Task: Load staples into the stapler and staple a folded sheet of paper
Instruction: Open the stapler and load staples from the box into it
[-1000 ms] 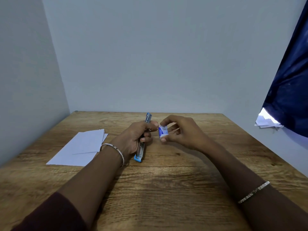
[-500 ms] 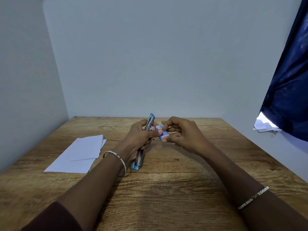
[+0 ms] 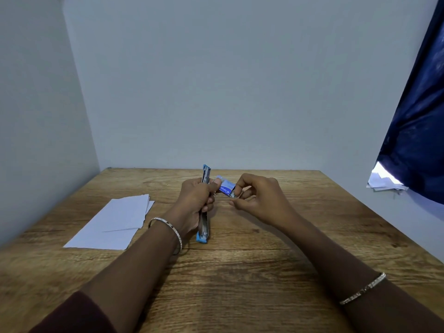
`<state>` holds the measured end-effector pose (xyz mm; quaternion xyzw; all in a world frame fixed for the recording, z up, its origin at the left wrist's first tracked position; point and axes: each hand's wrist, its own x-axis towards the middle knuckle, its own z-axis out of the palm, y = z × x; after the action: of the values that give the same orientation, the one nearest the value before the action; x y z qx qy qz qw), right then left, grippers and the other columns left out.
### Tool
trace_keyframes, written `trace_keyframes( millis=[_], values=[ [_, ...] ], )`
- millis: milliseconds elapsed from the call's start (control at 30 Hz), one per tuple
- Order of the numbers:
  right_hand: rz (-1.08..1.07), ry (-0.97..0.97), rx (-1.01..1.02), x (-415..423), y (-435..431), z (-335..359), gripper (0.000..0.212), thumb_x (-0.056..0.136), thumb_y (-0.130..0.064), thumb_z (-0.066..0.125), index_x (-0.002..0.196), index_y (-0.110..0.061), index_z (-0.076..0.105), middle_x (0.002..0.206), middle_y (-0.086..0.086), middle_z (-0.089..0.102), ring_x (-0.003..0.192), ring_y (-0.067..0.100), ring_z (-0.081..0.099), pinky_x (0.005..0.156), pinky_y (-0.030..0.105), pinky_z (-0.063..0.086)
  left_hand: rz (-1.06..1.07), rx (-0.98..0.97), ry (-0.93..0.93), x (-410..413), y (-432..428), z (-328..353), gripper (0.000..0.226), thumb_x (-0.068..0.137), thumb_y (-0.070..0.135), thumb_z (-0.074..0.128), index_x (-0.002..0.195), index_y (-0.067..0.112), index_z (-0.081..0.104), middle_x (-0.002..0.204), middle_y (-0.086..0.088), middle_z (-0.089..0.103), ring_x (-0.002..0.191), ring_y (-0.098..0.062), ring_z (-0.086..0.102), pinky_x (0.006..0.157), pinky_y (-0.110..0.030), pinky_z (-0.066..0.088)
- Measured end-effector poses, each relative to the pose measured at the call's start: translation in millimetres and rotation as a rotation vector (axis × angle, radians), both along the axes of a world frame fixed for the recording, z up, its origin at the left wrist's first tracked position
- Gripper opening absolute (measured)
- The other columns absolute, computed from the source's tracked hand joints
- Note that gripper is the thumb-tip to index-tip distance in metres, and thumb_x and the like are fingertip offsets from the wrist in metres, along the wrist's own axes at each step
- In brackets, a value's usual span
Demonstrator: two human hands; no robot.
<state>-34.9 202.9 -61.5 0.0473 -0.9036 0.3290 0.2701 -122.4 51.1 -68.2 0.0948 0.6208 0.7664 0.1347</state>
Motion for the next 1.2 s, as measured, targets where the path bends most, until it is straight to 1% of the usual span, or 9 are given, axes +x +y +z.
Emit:
trace_keyframes(
  millis=[133, 233, 300, 433, 667, 800, 900, 1100, 1200],
  values=[
    [-0.024, 0.010, -0.008, 1.5, 0.3, 3.1, 0.024, 0.073, -0.006, 0.084, 0.073, -0.020, 0.064, 0.070, -0.006, 0.074, 0.063, 0.006, 0.072, 0.061, 0.012, 0.050, -0.022, -0.001, -0.009, 2.5, 1.7, 0.4, 0.017, 0.098, 0.013, 0.063, 0.105, 0.003, 0.052, 0.094, -0.019, 0.047, 0.028, -0.005, 0.029, 0.028, -0.016, 0.021],
    [-0.030, 0.018, -0.002, 1.6, 0.1, 3.5, 0.021, 0.073, -0.005, 0.082, 0.073, -0.018, 0.066, 0.062, -0.014, 0.068, 0.058, 0.004, 0.070, 0.059, 0.014, 0.050, -0.033, 0.002, -0.007, 3.1, 3.9, 0.9, 0.013, 0.101, 0.013, 0.059, 0.106, 0.005, 0.050, 0.100, -0.017, 0.048, 0.029, -0.004, 0.031, 0.027, -0.016, 0.022],
    [-0.031, 0.021, 0.012, 1.2, 0.6, 3.2, 0.018, 0.072, -0.006, 0.081, 0.072, -0.017, 0.067, 0.065, -0.002, 0.074, 0.061, 0.016, 0.073, 0.062, 0.026, 0.054, -0.039, 0.005, -0.014, 3.0, 4.6, 0.7, 0.010, 0.102, 0.012, 0.055, 0.107, 0.007, 0.049, 0.102, -0.017, 0.048, 0.030, -0.004, 0.032, 0.027, -0.016, 0.023],
    [-0.043, 0.018, 0.023, -0.1, 2.4, 3.7, 0.023, 0.070, -0.007, 0.081, 0.067, -0.023, 0.064, 0.069, 0.011, 0.076, 0.068, 0.030, 0.075, 0.068, 0.037, 0.057, -0.016, 0.041, -0.038, -0.8, 2.1, 1.0, 0.007, 0.104, 0.011, 0.052, 0.098, 0.008, 0.048, 0.095, -0.017, 0.048, 0.031, -0.004, 0.033, 0.027, -0.015, 0.023],
    [-0.010, -0.006, -0.019, 1.0, 3.8, 2.8, 0.022, 0.071, -0.008, 0.086, 0.076, -0.017, 0.067, 0.074, -0.004, 0.075, 0.067, 0.012, 0.075, 0.067, 0.031, 0.059, -0.004, 0.015, -0.048, -4.7, -1.3, 0.4, 0.011, 0.103, 0.014, 0.055, 0.097, 0.008, 0.049, 0.076, -0.007, 0.050, 0.032, -0.005, 0.034, 0.027, -0.016, 0.024],
    [0.009, 0.005, -0.050, 3.2, 3.5, 4.6, 0.024, 0.075, -0.028, 0.087, 0.089, -0.020, 0.069, 0.095, -0.012, 0.075, 0.081, 0.000, 0.072, 0.069, 0.022, 0.059, 0.011, -0.002, -0.013, -4.5, -1.1, -1.5, 0.012, 0.102, 0.016, 0.057, 0.099, 0.006, 0.050, 0.077, -0.008, 0.049, 0.032, -0.005, 0.034, 0.027, -0.017, 0.025],
    [0.007, 0.052, -0.021, 2.1, 3.5, 6.0, 0.004, 0.087, -0.021, 0.075, 0.091, -0.020, 0.074, 0.092, -0.010, 0.076, 0.084, 0.001, 0.071, 0.069, 0.026, 0.057, 0.015, -0.040, 0.059, -2.8, -0.3, -3.2, 0.015, 0.101, 0.016, 0.058, 0.093, 0.008, 0.050, 0.077, -0.009, 0.049, 0.032, -0.005, 0.035, 0.028, -0.016, 0.025],
    [0.031, 0.009, 0.151, 2.6, 9.1, 7.6, 0.015, 0.083, -0.012, 0.074, 0.093, -0.022, 0.080, 0.099, -0.003, 0.074, 0.099, 0.014, 0.063, 0.075, 0.031, 0.050, 0.012, -0.092, 0.130, 1.2, 0.2, -5.1, 0.015, 0.099, 0.016, 0.062, 0.093, 0.008, 0.052, 0.069, -0.006, 0.053, 0.032, -0.006, 0.035, 0.030, -0.015, 0.024],
    [0.060, -0.008, 0.225, 3.3, 9.7, 8.9, 0.018, 0.082, -0.013, 0.077, 0.096, -0.023, 0.081, 0.106, -0.005, 0.075, 0.101, 0.013, 0.059, 0.077, 0.024, 0.040, 0.016, -0.103, 0.155, 2.6, 0.3, -5.6, 0.016, 0.098, 0.016, 0.064, 0.090, 0.009, 0.052, 0.066, -0.006, 0.054, 0.031, -0.006, 0.035, 0.030, -0.015, 0.024]
  ],
)
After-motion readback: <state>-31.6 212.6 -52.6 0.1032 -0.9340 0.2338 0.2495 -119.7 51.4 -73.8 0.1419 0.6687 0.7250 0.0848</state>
